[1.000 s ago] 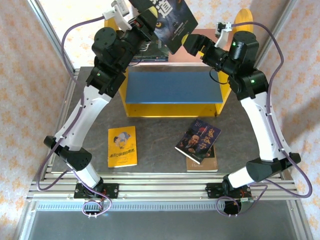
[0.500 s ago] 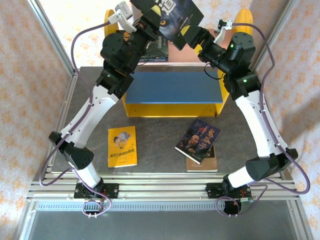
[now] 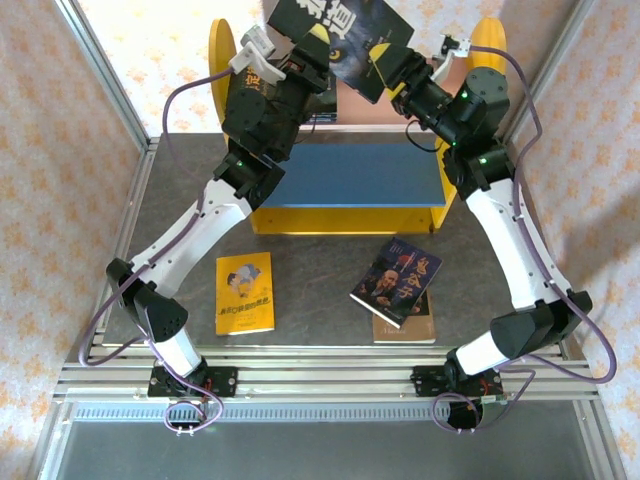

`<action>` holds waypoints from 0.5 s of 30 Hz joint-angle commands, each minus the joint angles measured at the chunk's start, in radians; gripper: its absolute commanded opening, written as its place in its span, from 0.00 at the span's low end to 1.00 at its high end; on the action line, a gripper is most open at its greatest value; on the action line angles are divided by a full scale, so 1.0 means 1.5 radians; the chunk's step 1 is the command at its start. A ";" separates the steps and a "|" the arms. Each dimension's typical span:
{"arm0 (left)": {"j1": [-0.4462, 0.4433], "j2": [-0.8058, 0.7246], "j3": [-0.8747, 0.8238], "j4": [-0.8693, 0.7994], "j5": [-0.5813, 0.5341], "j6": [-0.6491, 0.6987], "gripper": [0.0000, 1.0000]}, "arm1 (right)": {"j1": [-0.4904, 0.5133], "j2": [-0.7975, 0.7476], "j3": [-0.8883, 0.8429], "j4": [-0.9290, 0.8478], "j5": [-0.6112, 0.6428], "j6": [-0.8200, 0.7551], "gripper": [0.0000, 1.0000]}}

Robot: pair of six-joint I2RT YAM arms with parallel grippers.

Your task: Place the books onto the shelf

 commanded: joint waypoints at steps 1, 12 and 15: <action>-0.014 -0.030 0.003 0.064 -0.015 0.005 0.00 | 0.003 -0.006 0.002 0.068 -0.015 0.006 0.57; -0.018 -0.029 -0.001 0.050 -0.023 0.015 0.04 | 0.004 0.003 0.010 0.080 -0.020 -0.006 0.08; -0.018 -0.037 -0.012 0.039 -0.022 0.030 0.29 | 0.004 0.013 0.028 0.066 -0.028 -0.020 0.05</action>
